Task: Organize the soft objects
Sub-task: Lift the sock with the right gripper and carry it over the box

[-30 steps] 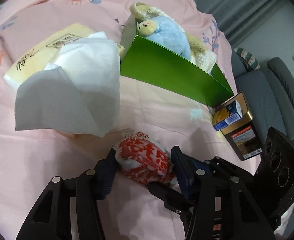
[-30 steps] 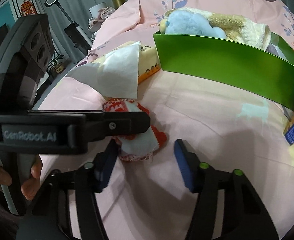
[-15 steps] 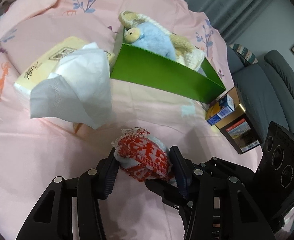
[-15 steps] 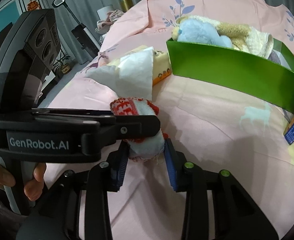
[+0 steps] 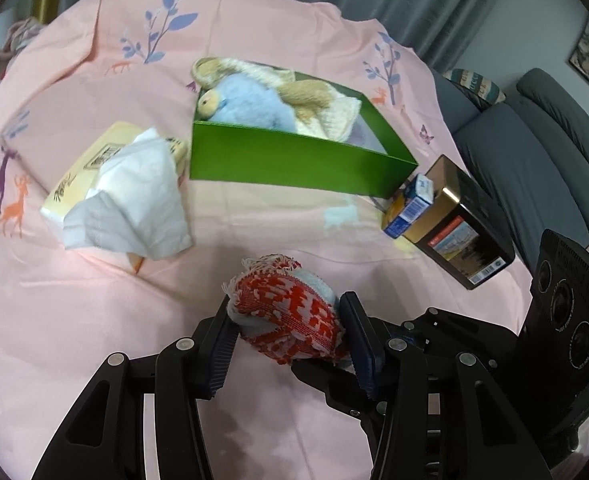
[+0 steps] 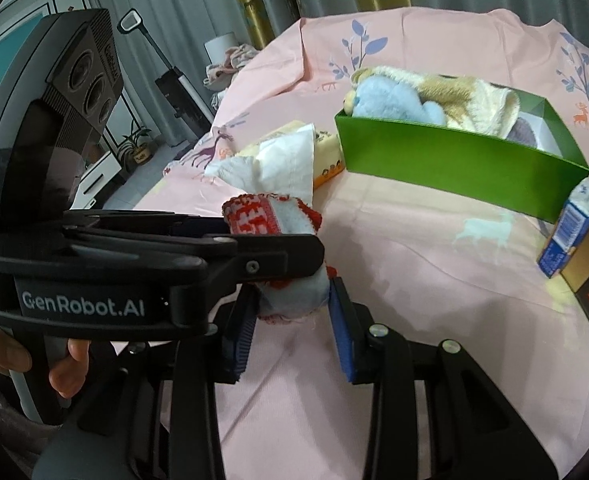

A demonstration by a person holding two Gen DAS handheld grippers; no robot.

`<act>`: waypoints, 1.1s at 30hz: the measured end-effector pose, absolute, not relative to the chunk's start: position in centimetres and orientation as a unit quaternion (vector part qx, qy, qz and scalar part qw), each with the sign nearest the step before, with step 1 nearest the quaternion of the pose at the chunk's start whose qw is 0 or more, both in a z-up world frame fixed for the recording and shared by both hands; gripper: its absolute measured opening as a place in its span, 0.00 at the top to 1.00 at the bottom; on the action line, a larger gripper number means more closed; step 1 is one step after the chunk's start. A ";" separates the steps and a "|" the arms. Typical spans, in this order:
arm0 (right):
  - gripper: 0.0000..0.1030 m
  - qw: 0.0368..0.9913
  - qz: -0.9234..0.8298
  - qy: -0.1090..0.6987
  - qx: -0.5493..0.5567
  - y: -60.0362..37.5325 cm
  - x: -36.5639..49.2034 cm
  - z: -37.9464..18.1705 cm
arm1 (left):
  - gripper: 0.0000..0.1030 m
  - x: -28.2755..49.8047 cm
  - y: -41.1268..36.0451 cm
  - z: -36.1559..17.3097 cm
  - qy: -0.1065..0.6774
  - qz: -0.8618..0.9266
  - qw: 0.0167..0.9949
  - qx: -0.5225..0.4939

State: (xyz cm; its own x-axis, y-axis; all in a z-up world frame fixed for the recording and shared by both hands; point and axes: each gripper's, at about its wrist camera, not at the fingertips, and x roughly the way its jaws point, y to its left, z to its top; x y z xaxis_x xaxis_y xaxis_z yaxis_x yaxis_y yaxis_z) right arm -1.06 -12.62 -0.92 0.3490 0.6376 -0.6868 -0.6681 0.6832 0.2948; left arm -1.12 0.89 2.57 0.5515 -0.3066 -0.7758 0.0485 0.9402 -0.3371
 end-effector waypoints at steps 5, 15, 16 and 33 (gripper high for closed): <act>0.66 0.828 0.396 0.396 -0.008 -14.0 -1.0 -0.3 | 0.51 -0.9 -0.5 3.5 0.460 -0.102 0.874 -0.122; 0.66 0.837 0.386 0.388 0.020 -17.0 -0.8 -0.2 | 0.51 0.1 -3.6 4.0 0.467 -0.108 0.873 -0.093; 0.66 0.838 0.385 0.387 0.023 -17.3 -0.8 -0.3 | 0.51 0.2 -3.9 4.0 0.467 -0.108 0.873 -0.091; 0.66 0.844 0.386 0.370 0.040 -18.1 0.2 0.3 | 0.50 1.7 -4.9 5.2 0.460 -0.109 0.879 -0.067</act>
State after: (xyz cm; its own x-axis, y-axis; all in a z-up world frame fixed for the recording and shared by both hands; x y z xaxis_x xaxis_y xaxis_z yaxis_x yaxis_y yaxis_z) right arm 0.22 -18.12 0.26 0.4285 0.6807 -0.5942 -0.6212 0.6995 0.3533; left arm 1.73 -4.94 5.22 0.5530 -0.2536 -0.7937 0.1304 0.9672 -0.2181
